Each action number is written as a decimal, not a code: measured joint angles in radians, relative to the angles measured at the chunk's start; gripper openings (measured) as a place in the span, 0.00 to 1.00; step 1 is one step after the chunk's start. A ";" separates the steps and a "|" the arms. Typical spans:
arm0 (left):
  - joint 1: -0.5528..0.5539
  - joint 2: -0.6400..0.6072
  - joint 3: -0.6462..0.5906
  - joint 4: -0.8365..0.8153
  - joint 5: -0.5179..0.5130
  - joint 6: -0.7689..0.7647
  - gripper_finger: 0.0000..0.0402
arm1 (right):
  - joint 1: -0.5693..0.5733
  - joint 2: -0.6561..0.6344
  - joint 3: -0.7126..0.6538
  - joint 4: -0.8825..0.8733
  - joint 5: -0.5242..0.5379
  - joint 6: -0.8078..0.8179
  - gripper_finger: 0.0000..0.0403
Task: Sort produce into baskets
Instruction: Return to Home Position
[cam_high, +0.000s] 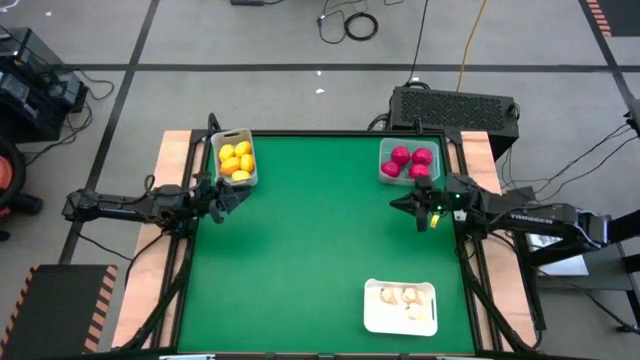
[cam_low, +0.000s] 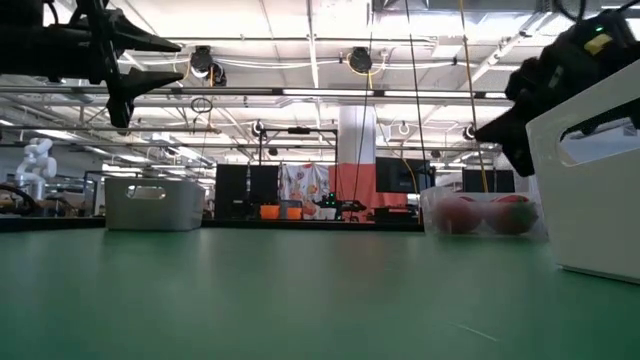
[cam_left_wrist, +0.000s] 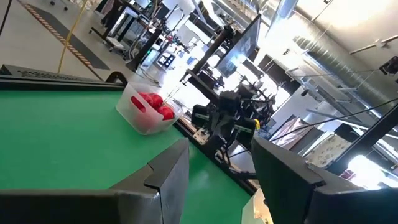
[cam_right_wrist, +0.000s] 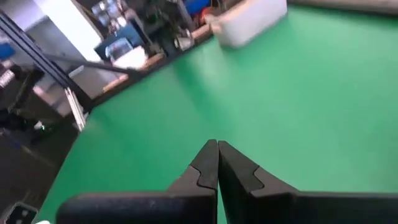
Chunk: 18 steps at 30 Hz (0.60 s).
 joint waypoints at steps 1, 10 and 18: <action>0.000 0.000 0.000 0.000 0.000 0.000 0.45 | 0.000 -0.024 -0.002 0.001 0.007 -0.007 0.00; 0.000 0.000 0.000 -0.005 -0.001 0.000 0.45 | 0.038 -0.168 -0.002 -0.133 0.070 0.040 0.00; 0.000 0.000 0.000 -0.008 0.014 0.022 0.45 | 0.118 -0.227 -0.003 -0.234 0.238 0.002 0.00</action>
